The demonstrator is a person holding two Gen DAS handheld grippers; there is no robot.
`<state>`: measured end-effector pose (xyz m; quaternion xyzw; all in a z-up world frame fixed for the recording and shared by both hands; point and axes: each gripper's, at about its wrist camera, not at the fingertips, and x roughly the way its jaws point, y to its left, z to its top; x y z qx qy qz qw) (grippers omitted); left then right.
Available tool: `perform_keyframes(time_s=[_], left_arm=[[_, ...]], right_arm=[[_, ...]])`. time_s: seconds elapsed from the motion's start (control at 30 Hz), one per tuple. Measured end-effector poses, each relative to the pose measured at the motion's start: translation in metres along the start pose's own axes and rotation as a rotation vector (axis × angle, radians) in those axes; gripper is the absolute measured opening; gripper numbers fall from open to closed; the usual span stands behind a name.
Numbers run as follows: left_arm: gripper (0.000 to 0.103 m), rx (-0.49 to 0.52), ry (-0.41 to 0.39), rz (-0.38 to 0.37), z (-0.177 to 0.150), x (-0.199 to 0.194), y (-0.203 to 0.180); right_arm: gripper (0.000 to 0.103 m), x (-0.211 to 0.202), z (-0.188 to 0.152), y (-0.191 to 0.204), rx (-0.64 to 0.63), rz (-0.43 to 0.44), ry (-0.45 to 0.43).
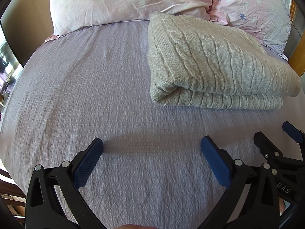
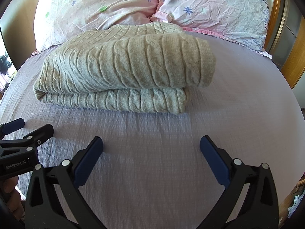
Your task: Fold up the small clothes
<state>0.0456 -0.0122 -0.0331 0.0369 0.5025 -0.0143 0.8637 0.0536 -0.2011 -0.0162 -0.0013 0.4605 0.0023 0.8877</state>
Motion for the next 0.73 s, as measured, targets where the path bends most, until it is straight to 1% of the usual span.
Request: perform_keyframes(time_s=[0.73], left_arm=[[0.102, 0.001, -0.001, 0.001, -0.0009, -0.0003, -0.0002]], right_arm=[[0.101, -0.0004, -0.0003, -0.0003, 0.000, 0.000, -0.001]])
